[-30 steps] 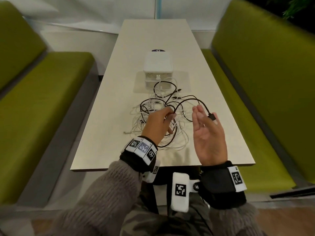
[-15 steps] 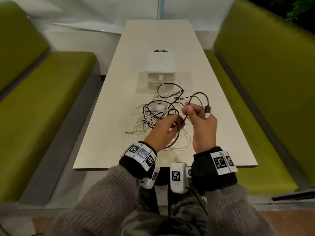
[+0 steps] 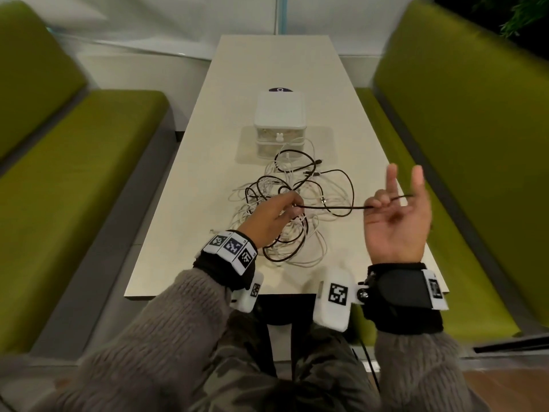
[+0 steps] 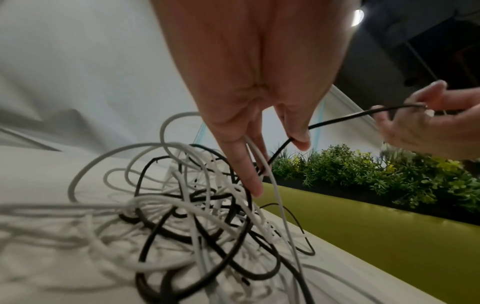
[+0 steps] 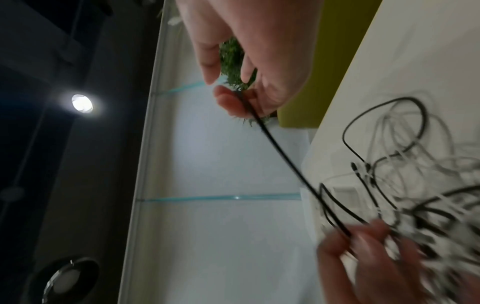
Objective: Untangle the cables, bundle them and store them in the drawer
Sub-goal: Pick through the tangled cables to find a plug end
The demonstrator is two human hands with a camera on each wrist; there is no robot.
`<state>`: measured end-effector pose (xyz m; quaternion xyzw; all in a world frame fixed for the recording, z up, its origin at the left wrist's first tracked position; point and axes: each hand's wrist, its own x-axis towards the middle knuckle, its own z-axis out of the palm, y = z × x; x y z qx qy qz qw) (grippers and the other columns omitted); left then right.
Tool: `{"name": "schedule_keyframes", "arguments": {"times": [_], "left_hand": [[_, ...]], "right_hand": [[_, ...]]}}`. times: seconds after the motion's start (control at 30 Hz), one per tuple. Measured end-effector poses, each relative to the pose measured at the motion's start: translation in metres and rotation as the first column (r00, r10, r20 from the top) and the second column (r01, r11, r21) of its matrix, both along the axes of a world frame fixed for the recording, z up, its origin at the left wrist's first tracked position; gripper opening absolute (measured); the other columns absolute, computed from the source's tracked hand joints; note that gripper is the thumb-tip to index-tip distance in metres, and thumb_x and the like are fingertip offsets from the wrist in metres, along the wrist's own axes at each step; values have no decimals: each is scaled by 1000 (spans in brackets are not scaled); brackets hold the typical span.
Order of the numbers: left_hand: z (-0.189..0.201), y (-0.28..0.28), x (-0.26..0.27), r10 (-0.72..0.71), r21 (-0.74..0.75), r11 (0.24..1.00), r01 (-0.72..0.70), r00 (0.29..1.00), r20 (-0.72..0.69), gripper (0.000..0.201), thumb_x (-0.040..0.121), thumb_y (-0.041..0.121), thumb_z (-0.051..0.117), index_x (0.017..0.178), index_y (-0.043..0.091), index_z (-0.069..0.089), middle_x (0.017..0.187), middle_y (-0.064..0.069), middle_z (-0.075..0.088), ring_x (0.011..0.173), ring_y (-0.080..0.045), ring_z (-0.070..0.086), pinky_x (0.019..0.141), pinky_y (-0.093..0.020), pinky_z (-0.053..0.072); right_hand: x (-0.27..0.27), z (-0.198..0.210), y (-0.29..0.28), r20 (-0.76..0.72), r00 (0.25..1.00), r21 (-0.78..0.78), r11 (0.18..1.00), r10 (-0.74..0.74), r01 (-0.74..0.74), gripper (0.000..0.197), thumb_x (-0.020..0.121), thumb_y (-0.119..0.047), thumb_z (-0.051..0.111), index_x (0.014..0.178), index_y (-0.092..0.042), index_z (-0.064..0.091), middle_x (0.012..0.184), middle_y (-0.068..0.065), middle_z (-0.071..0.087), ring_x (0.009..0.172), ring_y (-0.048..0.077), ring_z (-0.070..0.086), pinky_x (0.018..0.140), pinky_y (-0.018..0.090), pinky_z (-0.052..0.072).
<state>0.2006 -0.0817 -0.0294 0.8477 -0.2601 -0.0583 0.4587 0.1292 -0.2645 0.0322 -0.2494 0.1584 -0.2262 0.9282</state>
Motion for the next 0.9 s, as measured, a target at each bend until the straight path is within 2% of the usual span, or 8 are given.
{"name": "schedule_keyframes", "arguments": {"times": [0.07,0.17,0.33,0.53,0.6,0.7,0.8,0.9], "left_hand": [[-3,1,1,14,-39,999,-15,999,-34,15,96,16,50,106,8,58,101,-5,62,85,-3,55,74,-13,43],[-5,1,5,-8,-7,1000,8,1000,-15,12,94,18,53,102,11,59,100,-3,60,90,-6,56,75,-5,40],[-6,-5,15,-70,226,973,48,993,90,19,96,23,47,109,12,56,103,4,47,93,-10,46,76,-14,31],[-1,2,32,61,241,968,-70,997,43,20,98,15,42,111,5,54,110,-14,59,94,-26,55,73,-24,35],[8,0,36,124,202,972,-121,992,-1,20,98,15,43,109,6,55,107,-14,63,89,-24,54,71,-25,38],[18,-2,34,171,87,982,-170,985,-4,16,94,14,50,103,7,61,103,-10,64,86,-17,53,72,-20,39],[22,-6,25,160,23,987,-161,986,47,11,89,19,61,95,12,67,93,-2,60,84,-13,54,73,-8,38],[21,-8,15,164,-86,983,-161,986,38,6,84,26,65,87,21,68,90,-8,62,85,-20,59,80,-27,47]], "right_hand": [[2,2,-15,8,1000,-40,999,-14,14,24,99,-40,46,103,-22,62,61,-8,50,47,8,32,47,19,33],[1,8,-28,-53,998,-116,993,-39,33,43,103,-44,28,69,-23,46,48,-8,25,43,9,18,39,20,24],[-10,26,-28,-15,994,-181,978,-105,101,45,103,-41,27,64,-24,41,49,-7,20,47,13,11,41,23,17],[-29,57,-51,190,974,-371,909,-125,189,55,105,-23,21,59,-22,51,47,-7,21,42,10,16,40,21,22],[-29,57,-51,105,977,-597,775,-184,210,47,104,-29,29,63,-24,51,47,-10,30,44,9,22,43,21,23],[-18,45,-31,-51,981,-901,433,-189,36,39,100,-36,42,66,-23,56,53,-13,45,50,6,37,49,19,30],[-2,21,-1,-225,969,-956,214,-104,-199,30,93,-43,51,74,-28,67,73,-8,62,71,11,56,66,26,41],[15,0,31,-381,918,-922,-32,-108,-387,20,89,-49,58,98,-33,68,104,-8,64,97,11,59,78,28,41]]}}
